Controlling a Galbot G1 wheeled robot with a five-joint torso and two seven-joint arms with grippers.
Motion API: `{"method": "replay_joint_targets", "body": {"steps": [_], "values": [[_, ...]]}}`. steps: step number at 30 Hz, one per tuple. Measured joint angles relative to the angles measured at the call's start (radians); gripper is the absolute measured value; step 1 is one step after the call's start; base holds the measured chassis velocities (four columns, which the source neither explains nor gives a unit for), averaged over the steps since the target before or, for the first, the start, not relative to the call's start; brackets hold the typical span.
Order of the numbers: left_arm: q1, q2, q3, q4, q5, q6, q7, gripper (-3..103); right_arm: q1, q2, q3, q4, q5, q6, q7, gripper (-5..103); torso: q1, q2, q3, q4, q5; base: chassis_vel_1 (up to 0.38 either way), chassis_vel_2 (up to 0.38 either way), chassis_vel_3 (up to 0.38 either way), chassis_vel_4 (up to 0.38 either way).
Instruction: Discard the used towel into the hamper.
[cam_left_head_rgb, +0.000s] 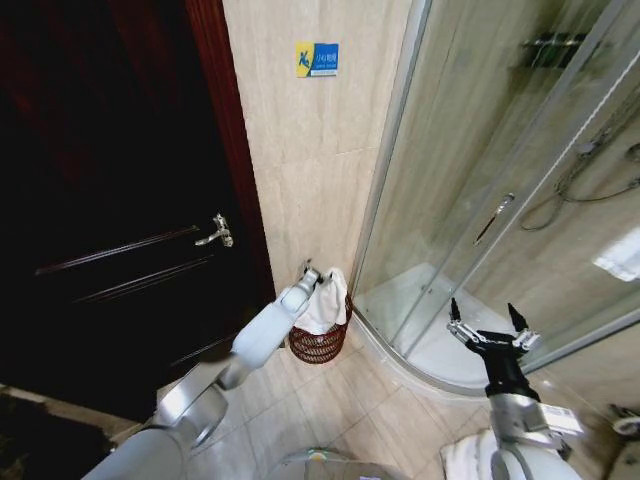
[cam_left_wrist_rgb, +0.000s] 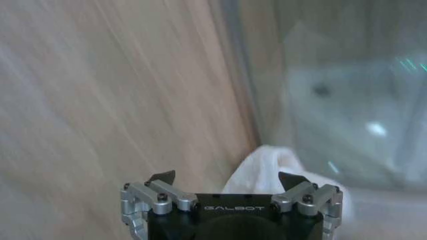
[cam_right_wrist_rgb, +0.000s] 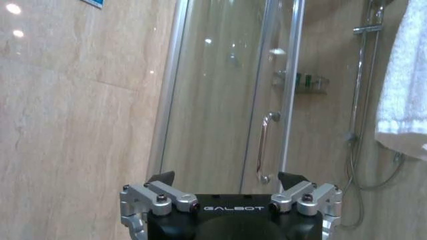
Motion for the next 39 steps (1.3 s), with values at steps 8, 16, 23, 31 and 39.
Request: {"method": "replay_joint_targets", "body": {"steps": [8,16,23,31,39], "values": [[0.005,-0.01,-0.034,-0.032,0.079,0.157,0.067,100,0.012,0.0,0.007,0.011,0.007,-0.021,0.004,100,0.0,0.0,0.0,-0.0008,0.0002,0.0,0.0,0.0,0.0],[0.056,0.003,-0.082,-0.13,-0.107,-0.237,-0.206,100,0.0,0.0,0.014,0.013,0.027,-0.006,0.005,100,0.0,0.0,0.0,-0.001,-0.0001,0.0,0.0,0.0,0.0],[0.347,0.12,-0.281,-0.566,-0.216,-0.256,-0.348,100,-0.002,0.0,0.015,0.001,0.07,-0.009,0.001,100,0.0,0.0,0.0,-0.0004,-0.0002,0.0,0.0,0.0,0.0],[0.71,0.171,-0.561,-0.94,-0.301,-0.243,-0.445,100,-0.025,0.0,0.027,0.013,0.115,-0.019,-0.01,100,0.0,0.0,0.0,-0.0003,-0.0001,0.0,0.0,0.0,0.0],[0.946,0.162,-0.831,-1.126,-0.322,-0.325,-0.369,100,-0.036,0.0,0.036,0.006,0.137,-0.019,-0.07,100,0.0,0.0,0.0,-0.0005,0.0001,0.0,0.0,0.0,0.0]]}}
